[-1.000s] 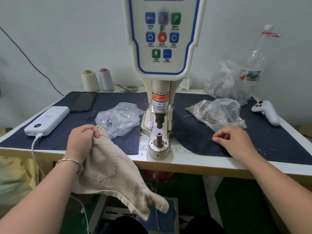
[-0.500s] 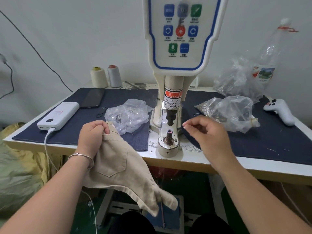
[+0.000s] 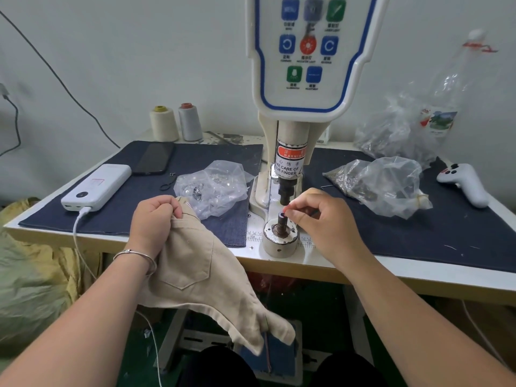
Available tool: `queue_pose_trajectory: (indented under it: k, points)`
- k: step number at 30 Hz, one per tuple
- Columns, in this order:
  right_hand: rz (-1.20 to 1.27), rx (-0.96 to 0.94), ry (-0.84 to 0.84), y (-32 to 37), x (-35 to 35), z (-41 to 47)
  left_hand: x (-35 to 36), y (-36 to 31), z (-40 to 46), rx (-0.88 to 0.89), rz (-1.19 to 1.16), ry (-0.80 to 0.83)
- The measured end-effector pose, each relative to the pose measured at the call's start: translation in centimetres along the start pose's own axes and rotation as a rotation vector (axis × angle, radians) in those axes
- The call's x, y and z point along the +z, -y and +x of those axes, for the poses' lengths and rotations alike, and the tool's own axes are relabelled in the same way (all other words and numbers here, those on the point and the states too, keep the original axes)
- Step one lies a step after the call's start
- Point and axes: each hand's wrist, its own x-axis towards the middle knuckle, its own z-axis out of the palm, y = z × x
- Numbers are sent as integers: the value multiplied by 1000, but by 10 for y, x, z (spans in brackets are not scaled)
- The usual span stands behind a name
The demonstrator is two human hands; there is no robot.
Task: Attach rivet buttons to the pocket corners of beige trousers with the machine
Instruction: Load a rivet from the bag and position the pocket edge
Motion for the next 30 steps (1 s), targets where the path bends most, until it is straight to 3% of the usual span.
queue_pose_trajectory:
  k: [12,30]
  points:
    - [-166,-59,45,3,0,8,0,-3,-2,11,6,4]
    - [186,134,62,1,-5,7,0,-5,-4,43,8,5]
